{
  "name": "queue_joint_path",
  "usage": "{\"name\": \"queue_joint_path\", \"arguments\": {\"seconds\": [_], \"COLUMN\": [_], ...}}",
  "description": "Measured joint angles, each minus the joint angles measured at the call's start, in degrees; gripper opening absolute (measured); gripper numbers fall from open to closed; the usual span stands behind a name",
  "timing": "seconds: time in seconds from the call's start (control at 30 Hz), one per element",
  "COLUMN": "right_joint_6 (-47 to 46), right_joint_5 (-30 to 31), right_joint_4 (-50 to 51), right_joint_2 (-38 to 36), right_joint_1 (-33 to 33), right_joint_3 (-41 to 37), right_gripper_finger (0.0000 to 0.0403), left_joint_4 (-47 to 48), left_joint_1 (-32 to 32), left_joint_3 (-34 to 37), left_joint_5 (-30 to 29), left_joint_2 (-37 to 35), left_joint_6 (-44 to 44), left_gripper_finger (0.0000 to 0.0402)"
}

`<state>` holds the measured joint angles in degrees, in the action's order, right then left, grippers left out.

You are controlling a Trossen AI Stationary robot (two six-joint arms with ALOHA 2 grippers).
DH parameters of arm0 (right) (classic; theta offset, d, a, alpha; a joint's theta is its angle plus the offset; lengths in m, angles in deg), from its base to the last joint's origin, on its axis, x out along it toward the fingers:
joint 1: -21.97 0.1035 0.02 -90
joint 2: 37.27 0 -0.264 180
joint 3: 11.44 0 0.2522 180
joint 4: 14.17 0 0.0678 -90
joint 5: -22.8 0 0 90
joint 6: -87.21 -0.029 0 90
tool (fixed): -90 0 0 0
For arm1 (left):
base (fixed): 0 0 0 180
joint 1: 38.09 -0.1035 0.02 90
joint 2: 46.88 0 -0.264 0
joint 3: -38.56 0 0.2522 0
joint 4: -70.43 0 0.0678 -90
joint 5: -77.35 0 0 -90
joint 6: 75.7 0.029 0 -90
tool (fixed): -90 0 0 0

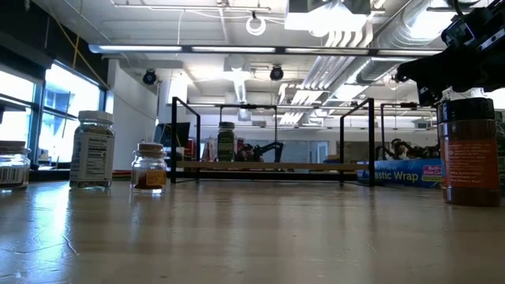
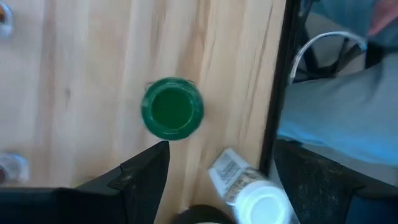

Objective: Shelf spices
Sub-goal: Put the bottom left green seasoning bottle on the shelf aligned with the other green seasoning bottle

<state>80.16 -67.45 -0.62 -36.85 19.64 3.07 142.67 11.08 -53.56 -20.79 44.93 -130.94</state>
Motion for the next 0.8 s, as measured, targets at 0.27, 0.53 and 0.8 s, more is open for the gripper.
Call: {"name": "queue_joint_path", "arguments": {"seconds": [0.27, 0.53, 0.8], "right_joint_6": [0.0, 0.0, 0.0], "right_joint_5": [0.0, 0.0, 0.0], "right_joint_4": [0.0, 0.0, 0.0], "right_joint_2": [0.0, 0.0, 0.0], "right_joint_1": [0.0, 0.0, 0.0], "right_joint_3": [0.0, 0.0, 0.0], "right_gripper_finger": [0.0000, 0.0000, 0.0000], "left_joint_4": [0.3, 0.5, 1.5], "left_joint_1": [-1.1, -5.0, -7.2], "left_joint_3": [0.0, 0.0, 0.0], "left_joint_5": [-0.4, 1.1, 5.0], "left_joint_2": [0.3, 2.1, 6.2], "left_joint_6": [-1.4, 0.0, 0.5], "left_gripper_finger": [0.0283, 0.0306, 0.0312]}}
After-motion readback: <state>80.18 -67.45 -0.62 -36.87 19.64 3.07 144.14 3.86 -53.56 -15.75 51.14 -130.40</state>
